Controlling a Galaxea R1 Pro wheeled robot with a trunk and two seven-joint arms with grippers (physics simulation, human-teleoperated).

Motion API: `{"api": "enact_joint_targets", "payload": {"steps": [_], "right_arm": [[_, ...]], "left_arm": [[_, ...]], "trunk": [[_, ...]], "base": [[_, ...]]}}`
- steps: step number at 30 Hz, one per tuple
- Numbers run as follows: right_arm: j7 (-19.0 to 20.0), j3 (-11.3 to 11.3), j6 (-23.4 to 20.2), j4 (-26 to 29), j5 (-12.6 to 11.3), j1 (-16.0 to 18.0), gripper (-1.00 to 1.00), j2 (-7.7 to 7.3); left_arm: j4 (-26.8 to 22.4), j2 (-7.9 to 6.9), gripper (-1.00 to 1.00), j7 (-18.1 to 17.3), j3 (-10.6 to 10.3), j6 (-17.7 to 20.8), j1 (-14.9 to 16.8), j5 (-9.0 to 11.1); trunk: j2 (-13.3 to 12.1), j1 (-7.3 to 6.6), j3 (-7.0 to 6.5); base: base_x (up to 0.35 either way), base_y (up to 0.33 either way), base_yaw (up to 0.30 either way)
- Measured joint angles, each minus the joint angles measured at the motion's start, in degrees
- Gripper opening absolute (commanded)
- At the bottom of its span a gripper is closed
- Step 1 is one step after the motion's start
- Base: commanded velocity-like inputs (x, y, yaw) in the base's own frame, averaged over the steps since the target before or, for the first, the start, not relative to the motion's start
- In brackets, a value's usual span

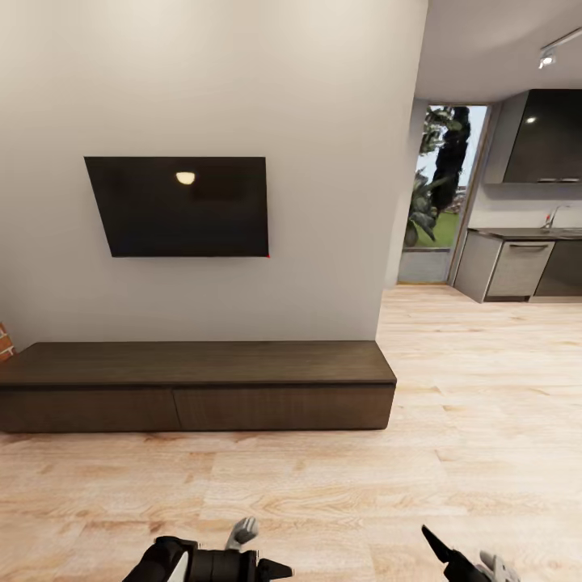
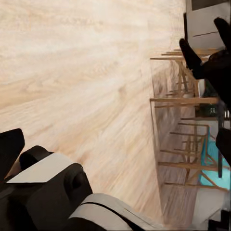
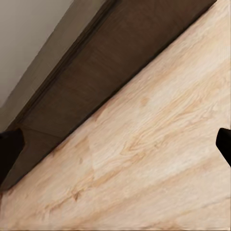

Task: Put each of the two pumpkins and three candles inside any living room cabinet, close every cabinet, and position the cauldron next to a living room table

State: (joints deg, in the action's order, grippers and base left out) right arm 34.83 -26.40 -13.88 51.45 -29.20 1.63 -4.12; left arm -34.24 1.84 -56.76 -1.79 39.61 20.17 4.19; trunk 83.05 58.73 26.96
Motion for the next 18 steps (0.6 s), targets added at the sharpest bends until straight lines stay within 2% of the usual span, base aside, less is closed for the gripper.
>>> {"api": "enact_joint_targets", "payload": {"steps": [1, 2, 3, 4, 6, 8, 10, 15, 18], "right_arm": [[0.45, -0.17, -0.66, -0.22, -0.23, 0.00, 1.00, -0.02], [1.33, -0.48, -2.33, -0.87, -1.31, 0.02, 1.00, -0.11], [1.71, -0.63, -3.43, -1.29, -3.38, 0.10, 1.00, -0.42], [1.67, -0.67, -4.03, -1.47, -5.20, 0.21, 1.00, -0.78], [1.50, -0.71, -5.20, -1.56, -8.05, 0.38, 1.00, -1.56], [1.31, -0.73, -6.95, -1.67, -11.68, 0.58, 1.00, -2.61], [-0.20, -0.73, -7.43, -1.84, -14.14, 1.07, 1.00, -3.12], [-6.51, -0.70, -6.00, -1.90, -16.01, 2.50, 1.00, -3.34], [-7.19, -0.67, -5.89, -1.75, -16.92, 2.84, 1.00, -3.36]], "left_arm": [[0.05, -0.31, 1.00, -1.56, -0.05, 0.03, 0.00, -0.09], [-0.12, -1.21, 1.00, -6.71, -0.17, 0.07, 0.01, -0.31], [-0.07, -1.96, 1.00, -12.32, -0.28, 0.09, 0.02, -0.66], [0.01, -2.30, 1.00, -15.42, -0.29, 0.12, 0.01, -0.84], [0.10, -2.59, 1.00, -18.05, -0.34, 0.12, 0.01, -0.88], [0.13, -2.71, 1.00, -19.67, -0.38, 0.13, 0.01, -0.87], [0.15, -2.65, 1.00, -20.37, -0.46, 0.08, 0.01, -1.00], [0.15, -2.60, 1.00, -20.97, -0.43, 0.05, 0.02, -0.63], [0.15, -2.73, 1.00, -21.28, -0.10, 0.06, 0.02, -0.40]], "trunk": [[0.00, 0.00, 0.00], [0.00, 0.00, 0.00], [0.00, 0.00, 0.00], [0.00, 0.00, 0.00], [0.00, 0.00, 0.00], [0.00, 0.00, 0.00], [0.00, -0.01, 0.00], [0.00, -0.03, 0.00], [0.00, -0.01, 0.00]], "base": [[0.000, 0.000, 0.000], [0.000, 0.000, 0.000], [0.000, 0.000, 0.000], [0.000, 0.000, 0.000], [0.000, 0.000, 0.000], [0.003, 0.000, 0.000], [0.076, 0.013, 0.000], [0.213, 0.090, 0.000], [0.107, 0.055, 0.000]]}}
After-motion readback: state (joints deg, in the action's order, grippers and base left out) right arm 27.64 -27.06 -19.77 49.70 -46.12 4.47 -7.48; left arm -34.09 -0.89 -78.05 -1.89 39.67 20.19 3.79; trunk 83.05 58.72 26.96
